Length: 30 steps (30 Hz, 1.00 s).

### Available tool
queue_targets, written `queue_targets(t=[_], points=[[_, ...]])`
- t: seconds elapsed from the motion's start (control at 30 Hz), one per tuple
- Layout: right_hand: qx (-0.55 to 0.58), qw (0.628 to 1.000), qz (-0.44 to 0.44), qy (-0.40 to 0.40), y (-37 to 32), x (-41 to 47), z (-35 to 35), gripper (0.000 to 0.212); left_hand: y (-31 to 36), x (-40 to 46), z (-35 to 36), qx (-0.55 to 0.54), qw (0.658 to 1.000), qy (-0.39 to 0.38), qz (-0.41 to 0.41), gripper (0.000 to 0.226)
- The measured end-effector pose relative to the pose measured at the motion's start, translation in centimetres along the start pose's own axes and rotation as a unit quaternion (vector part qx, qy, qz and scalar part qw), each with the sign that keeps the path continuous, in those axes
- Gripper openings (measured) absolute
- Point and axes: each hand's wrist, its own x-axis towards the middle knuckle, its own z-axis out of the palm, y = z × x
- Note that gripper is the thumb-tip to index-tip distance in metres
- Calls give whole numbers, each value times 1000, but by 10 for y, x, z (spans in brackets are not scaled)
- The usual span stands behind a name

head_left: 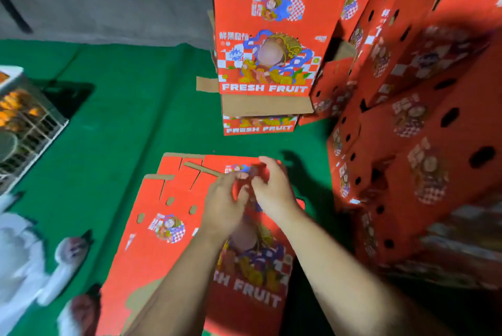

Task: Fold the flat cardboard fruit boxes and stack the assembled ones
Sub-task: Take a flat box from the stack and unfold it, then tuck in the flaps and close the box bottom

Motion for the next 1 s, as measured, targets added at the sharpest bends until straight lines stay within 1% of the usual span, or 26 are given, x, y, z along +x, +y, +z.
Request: queue_targets(t=[0.03, 0.07, 0.1, 0.13, 0.17, 0.2, 0.27, 0.33, 0.37, 0.43, 0.47, 0.53, 0.6, 0.63, 0.67, 0.73, 0.77, 0.8, 0.83, 0.87, 0.93, 1.0], points=[[-6, 999, 49, -16, 22, -17, 10, 71, -20, -23, 1, 73, 996, -43, -31, 30], [-19, 993, 109, -29, 48, -38, 19, 86, -40, -48, 3, 157, 978, -105, -85, 39], [-24, 985, 170, -30, 74, -60, 27, 98, -59, -74, 7, 228, 948, -162, -154, 49], [-15, 974, 223, -24, 98, -81, 32, 103, -73, -99, 14, 257, 919, -199, -224, 56], [-11, 964, 265, -17, 118, -101, 37, 99, -81, -122, 23, 255, 902, -217, -272, 63], [-17, 957, 289, -13, 132, -118, 40, 92, -84, -142, 33, 255, 897, -225, -283, 69], [-20, 958, 285, -12, 147, -140, 38, 83, -80, -173, 50, 281, 898, -219, -258, 73], [41, 956, 290, 24, 156, -147, 28, 76, -72, -192, 59, 291, 898, -209, -257, 76], [90, 945, 312, 45, 161, -147, 18, 69, -66, -200, 62, 289, 898, -211, -257, 78], [164, 923, 344, 53, 172, -148, -4, 39, -56, -216, 67, 275, 904, -211, -251, 81], [179, 918, 351, 47, 180, -150, -16, 24, -50, -224, 68, 262, 912, -200, -245, 80], [202, 916, 346, 26, 192, -162, -38, 9, -39, -241, 67, 233, 933, -169, -219, 70], [253, 912, 324, 4, 196, -176, -61, 7, -29, -258, 56, 189, 958, -98, -193, 62], [284, 908, 309, -5, 198, -182, -74, 10, -26, -266, 48, 178, 962, -45, -202, 63], [311, 905, 290, -10, 198, -185, -86, 14, -25, -273, 38, 182, 957, 12, -227, 68], [341, 908, 241, -20, 198, -190, -111, 22, -29, -281, 13, 171, 930, 102, -310, 81], [353, 910, 216, -26, 198, -192, -123, 24, -30, -282, 3, 132, 918, 130, -350, 86], [360, 911, 199, -32, 198, -194, -133, 26, -30, -283, -4, 63, 909, 153, -383, 88], [367, 910, 188, -39, 198, -195, -142, 28, -31, -282, -6, -20, 899, 171, -404, 85], [367, 912, 180, -45, 197, -195, -151, 28, -29, -284, -4, -88, 888, 180, -413, 77], [350, 922, 159, -50, 190, -193, -163, 26, -22, -291, 1, -144, 886, 181, -401, 62], [297, 946, 130, -28, 177, -188, -171, 20, -19, -298, 7, -166, 885, 200, -386, 50]])
